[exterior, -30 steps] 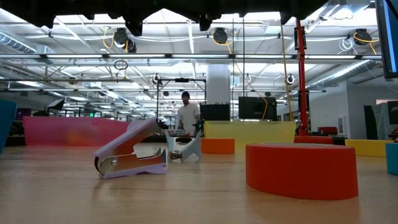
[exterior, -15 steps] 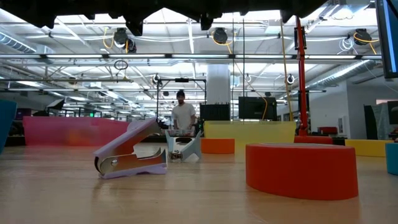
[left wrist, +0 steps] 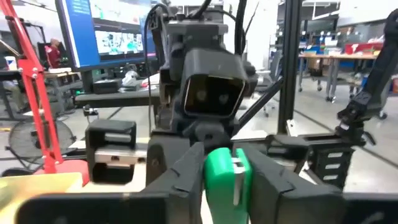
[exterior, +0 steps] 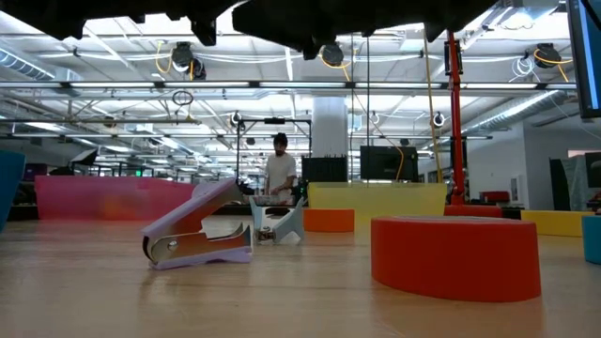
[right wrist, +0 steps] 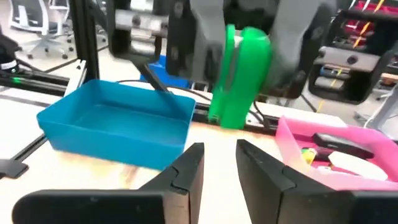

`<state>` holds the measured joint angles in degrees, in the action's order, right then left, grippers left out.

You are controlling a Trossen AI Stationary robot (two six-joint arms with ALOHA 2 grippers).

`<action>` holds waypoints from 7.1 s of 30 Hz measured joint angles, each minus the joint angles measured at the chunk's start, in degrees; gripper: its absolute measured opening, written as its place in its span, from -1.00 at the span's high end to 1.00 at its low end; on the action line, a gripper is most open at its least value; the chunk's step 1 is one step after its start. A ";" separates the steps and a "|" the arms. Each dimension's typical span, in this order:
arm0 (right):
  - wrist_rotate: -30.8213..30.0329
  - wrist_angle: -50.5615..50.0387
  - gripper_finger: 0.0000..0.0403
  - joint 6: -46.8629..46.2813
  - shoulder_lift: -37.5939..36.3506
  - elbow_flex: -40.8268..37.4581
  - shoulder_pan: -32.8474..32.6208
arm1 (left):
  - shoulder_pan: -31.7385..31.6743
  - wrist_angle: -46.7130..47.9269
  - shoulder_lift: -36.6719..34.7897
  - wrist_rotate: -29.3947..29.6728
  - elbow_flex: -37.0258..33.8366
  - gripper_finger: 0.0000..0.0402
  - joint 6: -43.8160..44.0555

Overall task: Pick and place Stapler, Stapler remover, tape
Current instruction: Put the green stapler into the pink bin, then put the yellow tape into the blue bin

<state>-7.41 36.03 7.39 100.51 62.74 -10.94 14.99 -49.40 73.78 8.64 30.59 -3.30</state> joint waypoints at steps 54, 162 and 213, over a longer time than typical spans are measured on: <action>-0.01 -16.65 0.42 -0.69 -42.41 -29.69 -0.15 | -57.91 56.09 -6.68 12.02 -0.15 0.67 26.46; 7.51 -57.06 0.42 -41.81 -57.99 -36.02 -0.42 | -12.29 35.44 -13.05 -5.53 -1.85 0.03 17.60; 3.01 -87.03 0.42 -65.21 -41.22 -29.46 5.71 | -12.33 35.35 -13.05 -5.53 -1.84 0.03 16.43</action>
<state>-4.40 -51.00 -57.82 59.29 33.28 -5.23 2.66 -14.04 60.73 3.11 28.75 13.13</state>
